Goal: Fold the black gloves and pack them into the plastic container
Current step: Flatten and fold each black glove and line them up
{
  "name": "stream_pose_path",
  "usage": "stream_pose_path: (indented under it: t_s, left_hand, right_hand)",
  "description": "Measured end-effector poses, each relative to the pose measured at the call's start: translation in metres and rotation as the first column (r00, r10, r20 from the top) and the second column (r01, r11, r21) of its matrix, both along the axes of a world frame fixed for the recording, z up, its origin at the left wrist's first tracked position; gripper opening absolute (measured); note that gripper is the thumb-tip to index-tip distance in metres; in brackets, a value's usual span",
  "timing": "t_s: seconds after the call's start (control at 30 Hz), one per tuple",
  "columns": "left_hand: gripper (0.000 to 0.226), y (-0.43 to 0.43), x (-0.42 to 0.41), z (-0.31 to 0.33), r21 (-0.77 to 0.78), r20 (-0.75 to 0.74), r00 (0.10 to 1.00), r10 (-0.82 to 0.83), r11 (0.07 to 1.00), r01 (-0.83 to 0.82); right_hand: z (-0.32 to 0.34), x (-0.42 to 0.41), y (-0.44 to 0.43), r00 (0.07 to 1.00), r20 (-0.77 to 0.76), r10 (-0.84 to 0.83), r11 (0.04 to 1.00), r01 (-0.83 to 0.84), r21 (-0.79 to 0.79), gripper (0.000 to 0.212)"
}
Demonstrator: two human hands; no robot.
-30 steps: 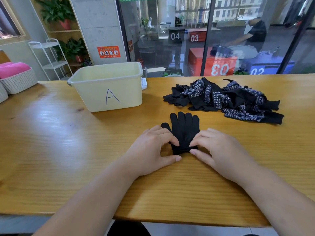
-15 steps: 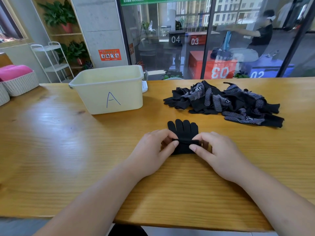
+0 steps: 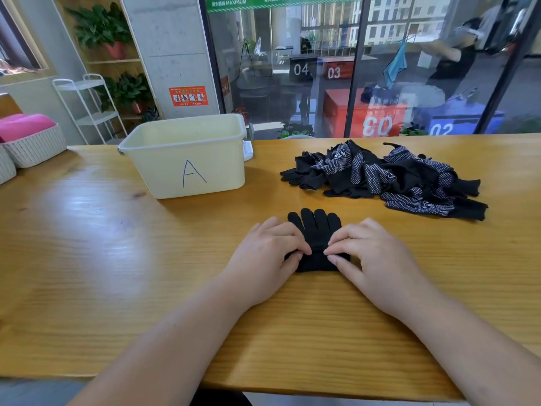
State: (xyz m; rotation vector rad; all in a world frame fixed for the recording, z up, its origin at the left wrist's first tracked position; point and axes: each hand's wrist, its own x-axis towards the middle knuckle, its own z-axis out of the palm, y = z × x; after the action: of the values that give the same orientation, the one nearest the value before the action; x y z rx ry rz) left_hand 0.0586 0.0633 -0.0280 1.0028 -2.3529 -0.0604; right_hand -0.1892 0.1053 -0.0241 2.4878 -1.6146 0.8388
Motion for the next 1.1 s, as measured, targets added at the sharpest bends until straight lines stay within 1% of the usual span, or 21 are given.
stream_pose_path:
  t_s: [0.07, 0.13, 0.2, 0.23, 0.37, 0.43, 0.47, 0.53, 0.6, 0.63, 0.7, 0.77, 0.87, 0.93, 1.03, 1.07, 1.1]
  left_hand:
    - [0.021, 0.003, 0.000, 0.001, -0.046, 0.038, 0.999, 0.019, 0.999, -0.017]
    - [0.030, 0.008, 0.001, 0.002, -0.051, 0.079, 0.996, 0.037, 0.998, -0.033]
    - [0.041, 0.009, 0.002, 0.003, -0.049, 0.125, 0.991, 0.043, 0.998, -0.038]
    - [0.043, 0.009, 0.002, 0.003, -0.053, 0.142, 0.989, 0.047, 0.998, -0.039]
    - [0.032, 0.008, 0.001, 0.003, -0.058, 0.128, 0.989, 0.068, 0.996, -0.061]
    - [0.028, 0.008, 0.001, 0.005, -0.030, 0.098, 0.992, 0.079, 0.997, -0.077]
    - [0.026, 0.009, 0.002, 0.005, 0.006, 0.065, 0.995, 0.082, 0.997, -0.082]
    - [0.020, 0.011, 0.003, 0.008, 0.135, -0.061, 0.995, 0.084, 0.988, -0.075]
    - [0.017, 0.013, 0.004, 0.011, 0.283, -0.200, 0.974, 0.107, 0.958, -0.047]
    - [0.015, 0.013, 0.004, 0.012, 0.349, -0.242, 0.962, 0.127, 0.937, -0.036]
    - [0.008, 0.011, 0.003, 0.014, 0.422, -0.267, 0.948, 0.171, 0.905, -0.044]
    - [0.003, 0.009, 0.002, 0.013, 0.422, -0.245, 0.949, 0.198, 0.903, -0.079]
    - [0.005, 0.006, -0.001, 0.010, 0.333, -0.138, 0.965, 0.221, 0.928, -0.165]
    - [0.010, 0.002, -0.003, 0.007, 0.232, -0.109, 0.970, 0.219, 0.954, -0.189]
    - [0.007, -0.002, -0.005, 0.006, 0.089, -0.092, 0.980, 0.175, 0.982, -0.167]
    - [0.008, -0.003, -0.005, 0.005, 0.054, -0.075, 0.986, 0.151, 0.988, -0.147]
    - [0.010, -0.003, -0.005, 0.004, 0.030, -0.054, 0.990, 0.130, 0.991, -0.129]
  right_hand:
    - [0.002, -0.002, 0.001, 0.998, -0.055, 0.013, 1.000, -0.013, 0.004, 0.026]
    - [0.004, -0.006, 0.002, 0.994, -0.098, 0.046, 0.998, -0.041, 0.058, 0.035]
    - [0.005, -0.011, 0.003, 0.990, -0.115, 0.078, 0.991, -0.064, 0.116, 0.043]
    - [0.006, -0.012, 0.003, 0.990, -0.109, 0.086, 0.988, -0.071, 0.134, 0.044]
    - [0.007, -0.011, 0.002, 0.993, -0.074, 0.090, 0.987, -0.079, 0.143, 0.042]
    - [0.004, -0.012, -0.001, 0.998, -0.004, 0.068, 0.984, -0.067, 0.165, 0.038]
    - [0.002, -0.012, -0.003, 0.998, 0.055, 0.041, 0.983, -0.050, 0.178, 0.035]
    - [0.001, -0.012, -0.004, 0.974, 0.223, -0.025, 0.974, -0.027, 0.226, 0.032]
    - [0.002, -0.010, -0.005, 0.914, 0.401, -0.066, 0.951, -0.064, 0.302, 0.028]
    - [0.002, -0.009, -0.006, 0.890, 0.450, -0.080, 0.942, -0.080, 0.326, 0.025]
    - [0.001, -0.006, -0.007, 0.869, 0.485, -0.101, 0.940, -0.077, 0.333, 0.020]
    - [-0.002, -0.002, -0.009, 0.872, 0.471, -0.134, 0.955, -0.013, 0.296, 0.017]
    - [-0.003, 0.003, -0.012, 0.917, 0.359, -0.175, 0.974, 0.110, 0.196, 0.024]
    - [-0.002, 0.004, -0.013, 0.936, 0.305, -0.176, 0.979, 0.133, 0.155, 0.026]
    - [-0.002, 0.004, -0.014, 0.972, 0.197, -0.128, 0.991, 0.118, 0.062, 0.012]
    - [-0.003, 0.004, -0.014, 0.981, 0.148, -0.123, 0.992, 0.120, 0.033, 0.009]
    - [-0.003, 0.005, -0.014, 0.987, 0.103, -0.126, 0.992, 0.126, 0.009, 0.011]
